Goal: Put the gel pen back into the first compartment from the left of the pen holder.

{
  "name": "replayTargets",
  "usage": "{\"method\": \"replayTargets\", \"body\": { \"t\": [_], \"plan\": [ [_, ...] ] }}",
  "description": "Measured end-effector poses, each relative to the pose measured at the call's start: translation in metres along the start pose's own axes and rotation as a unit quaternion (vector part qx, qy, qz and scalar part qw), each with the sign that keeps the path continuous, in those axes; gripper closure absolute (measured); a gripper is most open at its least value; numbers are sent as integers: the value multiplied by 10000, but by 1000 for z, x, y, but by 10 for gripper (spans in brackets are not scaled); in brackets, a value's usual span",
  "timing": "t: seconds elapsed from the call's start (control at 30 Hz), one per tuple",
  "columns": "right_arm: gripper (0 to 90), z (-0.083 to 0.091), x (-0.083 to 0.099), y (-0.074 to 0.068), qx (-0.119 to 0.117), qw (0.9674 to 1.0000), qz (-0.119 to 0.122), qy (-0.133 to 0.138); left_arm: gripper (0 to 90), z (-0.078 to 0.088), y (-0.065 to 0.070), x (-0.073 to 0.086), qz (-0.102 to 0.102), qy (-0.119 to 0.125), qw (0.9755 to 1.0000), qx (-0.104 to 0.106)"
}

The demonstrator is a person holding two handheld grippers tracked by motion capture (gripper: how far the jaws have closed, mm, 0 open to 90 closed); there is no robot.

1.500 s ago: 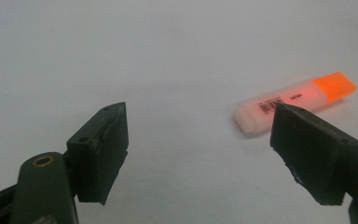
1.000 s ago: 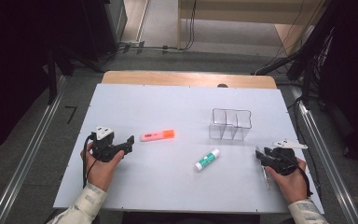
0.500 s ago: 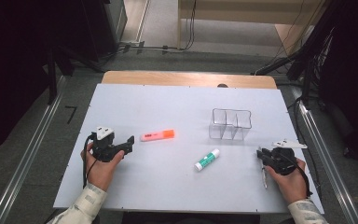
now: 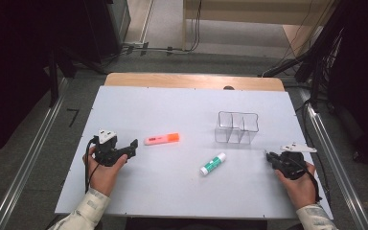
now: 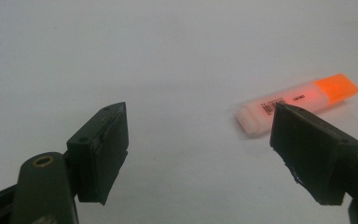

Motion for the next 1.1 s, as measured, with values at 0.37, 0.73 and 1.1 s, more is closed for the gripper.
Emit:
{"method": "replayTargets", "body": {
  "t": [0.37, 0.73, 1.1],
  "plan": [
    [792, 7, -6, 1, -24, 9998, -63, 161, 204, 0, 0, 0, 6, 15, 10000, -6],
    [792, 14, -14, 0, -120, 9992, -165, 346, 204, 0, -1, 0, 17, 9, 10000, -23],
    [792, 21, -27, -10, -324, 9974, -228, 601, 204, -1, -2, 0, 24, -7, 10000, -50]
  ]
}}
Point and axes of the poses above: each handheld gripper's, and its own axes: z roughly backward along the jaws, x roughly out of its underside, y roughly to its right, the point moved 6 cm from there along -z, roughly forward along the jaws, and after that the axes turned 11 degrees about y, right-handed, at the moved point
